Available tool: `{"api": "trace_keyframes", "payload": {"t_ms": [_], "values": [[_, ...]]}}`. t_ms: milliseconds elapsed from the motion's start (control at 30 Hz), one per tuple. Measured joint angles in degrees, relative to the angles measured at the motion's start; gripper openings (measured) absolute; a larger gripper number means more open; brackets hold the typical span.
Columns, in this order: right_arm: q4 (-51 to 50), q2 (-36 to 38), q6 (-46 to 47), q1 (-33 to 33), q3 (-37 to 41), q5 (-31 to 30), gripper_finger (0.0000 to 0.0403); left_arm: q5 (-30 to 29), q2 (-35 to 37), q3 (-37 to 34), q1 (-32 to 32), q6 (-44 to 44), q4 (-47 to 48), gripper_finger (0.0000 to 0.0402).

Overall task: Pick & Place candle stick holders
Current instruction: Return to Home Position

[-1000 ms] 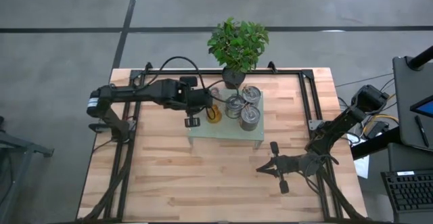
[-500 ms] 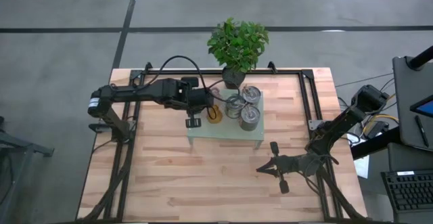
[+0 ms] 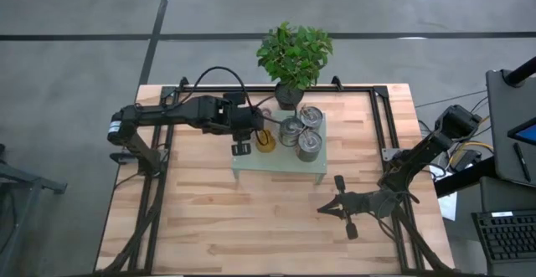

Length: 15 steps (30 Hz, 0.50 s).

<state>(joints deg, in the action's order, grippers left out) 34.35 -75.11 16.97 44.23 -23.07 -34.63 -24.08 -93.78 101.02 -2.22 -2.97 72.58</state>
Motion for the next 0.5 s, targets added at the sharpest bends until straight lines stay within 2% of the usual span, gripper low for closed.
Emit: {"api": "trace_keyframes", "payload": {"t_ms": [200, 333, 500], "values": [[-0.1, 0.0, 0.0, 0.0, 0.0, 0.0, 0.0008, 0.1, 1.5, 2.5, 0.4, 0.4, -1.0, 0.0140], [-0.2, 0.0, 0.0, 0.0, 0.0, 0.0, 0.0008, 0.5, 3.3, 3.4, 1.0, 4.4, -0.7, 0.0140], [-0.1, 0.0, 0.8, 0.0, 0.0, 0.0, 0.0008, 6.3, 7.2, -0.6, 3.6, 9.7, -3.5, 0.0125]]}}
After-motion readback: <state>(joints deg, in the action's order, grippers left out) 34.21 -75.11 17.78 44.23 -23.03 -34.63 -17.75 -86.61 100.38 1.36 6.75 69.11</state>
